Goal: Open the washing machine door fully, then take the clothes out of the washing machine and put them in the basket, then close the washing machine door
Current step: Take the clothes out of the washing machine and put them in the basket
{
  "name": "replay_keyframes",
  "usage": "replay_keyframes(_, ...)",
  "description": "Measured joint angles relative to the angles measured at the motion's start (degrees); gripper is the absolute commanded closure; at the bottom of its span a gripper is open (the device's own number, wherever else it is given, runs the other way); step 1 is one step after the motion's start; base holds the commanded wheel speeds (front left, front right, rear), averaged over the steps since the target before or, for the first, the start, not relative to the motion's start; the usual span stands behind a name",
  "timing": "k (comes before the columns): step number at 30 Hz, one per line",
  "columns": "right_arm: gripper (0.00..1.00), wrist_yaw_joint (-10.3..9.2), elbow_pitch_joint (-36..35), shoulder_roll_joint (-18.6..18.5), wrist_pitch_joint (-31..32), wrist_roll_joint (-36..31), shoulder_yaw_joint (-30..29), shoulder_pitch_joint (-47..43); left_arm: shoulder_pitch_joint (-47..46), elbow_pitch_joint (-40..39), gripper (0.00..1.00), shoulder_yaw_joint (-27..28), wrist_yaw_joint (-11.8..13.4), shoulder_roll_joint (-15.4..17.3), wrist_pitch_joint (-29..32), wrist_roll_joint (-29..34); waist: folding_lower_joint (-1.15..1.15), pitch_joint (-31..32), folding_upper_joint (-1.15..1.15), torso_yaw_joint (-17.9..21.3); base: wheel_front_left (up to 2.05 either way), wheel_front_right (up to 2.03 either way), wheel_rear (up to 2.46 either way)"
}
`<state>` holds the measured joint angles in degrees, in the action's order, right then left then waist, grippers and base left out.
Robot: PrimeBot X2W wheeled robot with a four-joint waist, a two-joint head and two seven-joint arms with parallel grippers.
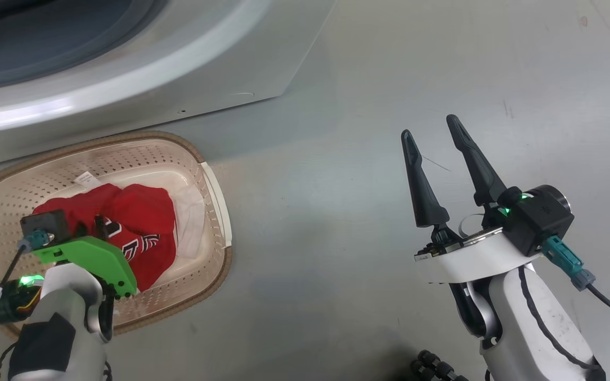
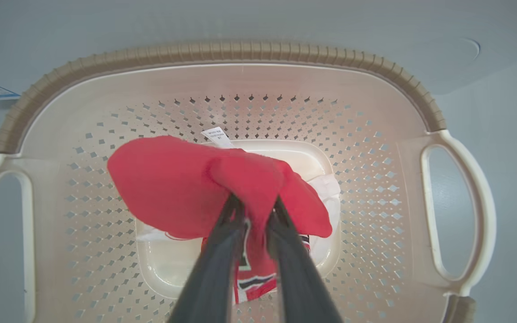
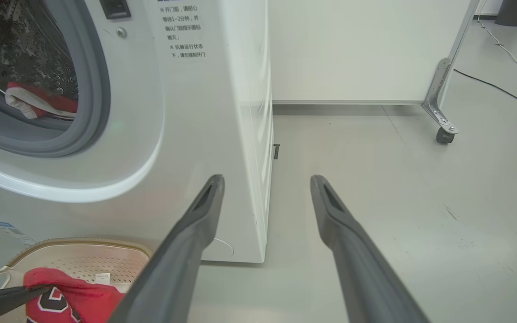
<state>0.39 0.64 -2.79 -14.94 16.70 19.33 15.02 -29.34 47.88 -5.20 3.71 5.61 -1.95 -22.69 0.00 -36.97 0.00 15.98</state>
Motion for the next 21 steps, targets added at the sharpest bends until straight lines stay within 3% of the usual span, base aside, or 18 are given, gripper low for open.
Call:
replay_keyframes(16, 0.00, -0.04, 1.97, -0.01, 0.00, -0.75, -1.36, -0.05, -1.80, 1.05, 0.00, 0.64, -2.32, -1.22, -10.88, -0.79, 0.00, 3.94, 0.00, -2.73, 0.00, 0.00, 0.00)
replay_keyframes(21, 0.00, -0.04, 2.76, -0.02, 0.00, -2.10, -2.57, -0.30, -2.32, -0.49, 0.00, -0.55, -3.30, -1.74, -11.87, 0.23, 0.00, 5.75, 0.00, -4.43, 0.00, 0.00, 0.00)
